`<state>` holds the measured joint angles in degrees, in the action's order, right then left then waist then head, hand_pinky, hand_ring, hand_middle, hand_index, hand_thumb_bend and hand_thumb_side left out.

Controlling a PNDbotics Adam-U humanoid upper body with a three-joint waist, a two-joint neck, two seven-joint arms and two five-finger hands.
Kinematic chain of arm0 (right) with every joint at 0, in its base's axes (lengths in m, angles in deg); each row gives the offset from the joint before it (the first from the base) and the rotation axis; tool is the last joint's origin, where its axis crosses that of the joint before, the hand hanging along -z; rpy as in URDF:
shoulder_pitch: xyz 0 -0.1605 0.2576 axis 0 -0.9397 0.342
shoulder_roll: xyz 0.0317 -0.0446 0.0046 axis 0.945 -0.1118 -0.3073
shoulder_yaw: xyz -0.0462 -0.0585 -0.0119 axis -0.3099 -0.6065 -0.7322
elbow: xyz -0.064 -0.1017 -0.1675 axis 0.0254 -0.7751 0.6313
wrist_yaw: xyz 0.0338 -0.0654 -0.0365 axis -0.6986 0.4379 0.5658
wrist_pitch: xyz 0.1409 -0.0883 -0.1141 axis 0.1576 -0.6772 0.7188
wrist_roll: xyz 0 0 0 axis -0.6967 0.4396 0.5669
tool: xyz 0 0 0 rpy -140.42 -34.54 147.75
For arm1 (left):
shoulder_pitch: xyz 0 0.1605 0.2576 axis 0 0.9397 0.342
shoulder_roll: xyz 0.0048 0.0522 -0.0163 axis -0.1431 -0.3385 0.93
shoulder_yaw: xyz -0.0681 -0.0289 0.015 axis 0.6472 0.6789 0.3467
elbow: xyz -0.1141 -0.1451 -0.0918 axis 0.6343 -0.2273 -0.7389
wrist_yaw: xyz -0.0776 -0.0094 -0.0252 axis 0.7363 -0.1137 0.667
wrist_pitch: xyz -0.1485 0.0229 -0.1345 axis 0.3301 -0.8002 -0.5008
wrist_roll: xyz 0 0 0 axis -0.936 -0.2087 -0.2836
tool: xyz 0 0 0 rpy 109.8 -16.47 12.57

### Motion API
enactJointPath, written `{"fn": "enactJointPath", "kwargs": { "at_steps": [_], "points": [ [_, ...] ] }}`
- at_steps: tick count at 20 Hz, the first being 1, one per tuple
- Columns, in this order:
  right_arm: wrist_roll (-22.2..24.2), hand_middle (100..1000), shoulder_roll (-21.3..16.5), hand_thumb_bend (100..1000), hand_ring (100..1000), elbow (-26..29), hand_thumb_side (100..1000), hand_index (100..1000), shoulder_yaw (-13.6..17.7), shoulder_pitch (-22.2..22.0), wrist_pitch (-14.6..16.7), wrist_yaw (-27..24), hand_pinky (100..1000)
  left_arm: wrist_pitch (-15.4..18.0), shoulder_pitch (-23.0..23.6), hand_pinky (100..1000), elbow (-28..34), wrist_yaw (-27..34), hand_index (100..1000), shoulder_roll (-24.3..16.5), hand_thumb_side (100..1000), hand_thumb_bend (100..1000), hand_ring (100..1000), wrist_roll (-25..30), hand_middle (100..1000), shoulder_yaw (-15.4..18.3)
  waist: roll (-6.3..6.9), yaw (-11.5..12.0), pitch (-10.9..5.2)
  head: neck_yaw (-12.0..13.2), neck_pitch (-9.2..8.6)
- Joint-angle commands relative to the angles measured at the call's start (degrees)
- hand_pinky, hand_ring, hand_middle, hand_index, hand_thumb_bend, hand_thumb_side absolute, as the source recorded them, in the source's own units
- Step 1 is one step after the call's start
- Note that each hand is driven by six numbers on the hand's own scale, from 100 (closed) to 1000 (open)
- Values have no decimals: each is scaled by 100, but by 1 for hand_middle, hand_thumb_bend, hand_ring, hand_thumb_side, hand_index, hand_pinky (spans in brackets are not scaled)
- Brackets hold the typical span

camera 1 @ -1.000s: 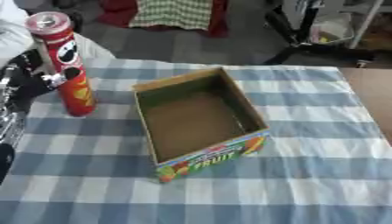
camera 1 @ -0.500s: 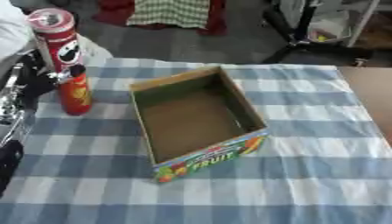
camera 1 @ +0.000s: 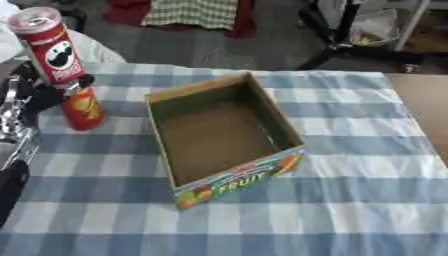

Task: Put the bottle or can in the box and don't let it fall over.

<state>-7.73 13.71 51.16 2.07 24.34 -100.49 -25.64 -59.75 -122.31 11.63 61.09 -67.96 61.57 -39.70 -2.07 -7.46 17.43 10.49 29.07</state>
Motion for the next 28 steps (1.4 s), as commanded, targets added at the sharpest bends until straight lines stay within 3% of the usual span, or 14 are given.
{"fn": "enactJointPath", "kwargs": {
  "at_steps": [1, 6, 7, 10, 14, 15, 17, 20, 24, 28],
  "points": [
    [25, 904, -83, 100, 1000, 104, 864, 778, 27, 45, -10, -15, 870, 102, -164, 1000, 5, 40, 778, -120, 150, 949, 974, -72, 807, 6, 1, -18, -59, 26, -79],
    [20, 904, -79, 100, 1000, 104, 864, 778, 28, 45, -14, -12, 870, 178, -201, 1000, -38, 120, 776, -114, 148, 947, 970, -73, 805, -18, -1, -28, -45, 28, -82],
    [20, 904, -73, 100, 1000, 104, 872, 779, 27, 45, -19, -13, 871, 186, -220, 1000, -34, 137, 749, -96, 120, 927, 936, -70, 761, -16, 1, -33, -36, 30, -76],
    [15, 904, -56, 100, 1000, 104, 873, 779, 25, 47, -37, -12, 871, 241, -287, 1000, 26, 288, 769, -55, 128, 930, 984, 21, 799, -45, 8, -44, -11, 28, -67],
    [17, 905, -45, 100, 1000, 104, 874, 779, 19, 54, -48, -11, 871, 276, -351, 1000, -22, 386, 732, -40, 100, 869, 908, -6, 751, -54, 12, -59, -5, 40, -67],
    [17, 905, -45, 100, 1000, 104, 874, 779, 21, 51, -49, -10, 872, 280, -360, 1000, -43, 405, 722, -40, 100, 840, 886, -33, 732, -56, 12, -63, -6, 38, -65],
    [13, 905, -45, 100, 1000, 104, 875, 779, 26, 41, -49, -8, 872, 282, -367, 1000, -63, 458, 653, -40, 100, 635, 816, -44, 651, -70, 14, -68, -9, 33, -50],
    [13, 905, -41, 100, 1000, 104, 874, 779, 27, 35, -50, -9, 872, 252, -364, 1000, -81, 567, 574, -46, 100, 408, 731, -21, 562, -81, 18, -66, -18, 30, -26],
    [15, 905, -42, 100, 1000, 104, 875, 779, 32, 33, -47, -11, 872, 166, -363, 1000, -113, 513, 467, -69, 100, 338, 632, -173, 470, -87, 25, -63, -34, 30, -3],
    [15, 906, -37, 100, 1000, 104, 875, 779, 35, 19, -55, -12, 872, 98, -369, 1000, -55, 472, 410, -76, 100, 347, 565, -322, 416, -103, 29, -66, -50, 13, 42]
  ]
}}
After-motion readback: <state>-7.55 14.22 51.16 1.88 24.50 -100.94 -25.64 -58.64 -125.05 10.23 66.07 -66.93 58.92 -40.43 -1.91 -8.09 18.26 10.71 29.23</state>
